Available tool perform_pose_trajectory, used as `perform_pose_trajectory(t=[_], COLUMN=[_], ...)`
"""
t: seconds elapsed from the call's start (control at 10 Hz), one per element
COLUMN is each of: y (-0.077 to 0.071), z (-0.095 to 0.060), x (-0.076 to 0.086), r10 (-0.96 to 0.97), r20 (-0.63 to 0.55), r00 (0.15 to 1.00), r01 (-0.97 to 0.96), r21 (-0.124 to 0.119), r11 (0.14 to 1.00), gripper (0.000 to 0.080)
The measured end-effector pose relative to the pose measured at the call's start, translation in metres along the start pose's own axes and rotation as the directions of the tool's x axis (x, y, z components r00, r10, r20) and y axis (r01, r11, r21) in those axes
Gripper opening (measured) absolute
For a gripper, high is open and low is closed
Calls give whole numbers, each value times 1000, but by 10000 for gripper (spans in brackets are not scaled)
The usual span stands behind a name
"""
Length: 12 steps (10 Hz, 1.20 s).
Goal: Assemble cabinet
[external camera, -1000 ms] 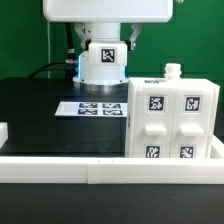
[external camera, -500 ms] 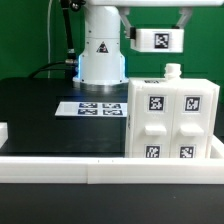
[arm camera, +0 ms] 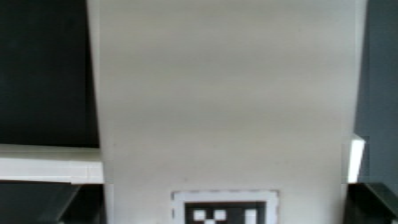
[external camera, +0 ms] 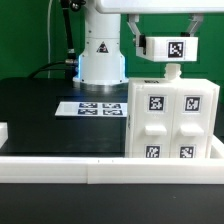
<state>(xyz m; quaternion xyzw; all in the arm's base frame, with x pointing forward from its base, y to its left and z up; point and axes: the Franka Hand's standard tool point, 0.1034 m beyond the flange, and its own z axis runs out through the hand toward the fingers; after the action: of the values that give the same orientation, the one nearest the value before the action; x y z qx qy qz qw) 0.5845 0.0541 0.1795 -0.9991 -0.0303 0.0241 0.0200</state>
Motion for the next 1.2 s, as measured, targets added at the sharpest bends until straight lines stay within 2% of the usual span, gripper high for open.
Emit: perform_pose_trajectory(t=[0.2, 0.6, 0.9, 1.2], y=[-2, -10, -8, -3], z=[4, 8, 19, 20], x=[1, 25, 24, 26], r10=[-14, -31, -47, -42], r20=[6, -3, 3, -67], r00=[1000, 1000, 999, 997], r01=[14, 31, 47, 41], r21=[-1, -3, -5, -11], r11=[1000, 1000, 999, 999], gripper=[561, 561, 561, 561])
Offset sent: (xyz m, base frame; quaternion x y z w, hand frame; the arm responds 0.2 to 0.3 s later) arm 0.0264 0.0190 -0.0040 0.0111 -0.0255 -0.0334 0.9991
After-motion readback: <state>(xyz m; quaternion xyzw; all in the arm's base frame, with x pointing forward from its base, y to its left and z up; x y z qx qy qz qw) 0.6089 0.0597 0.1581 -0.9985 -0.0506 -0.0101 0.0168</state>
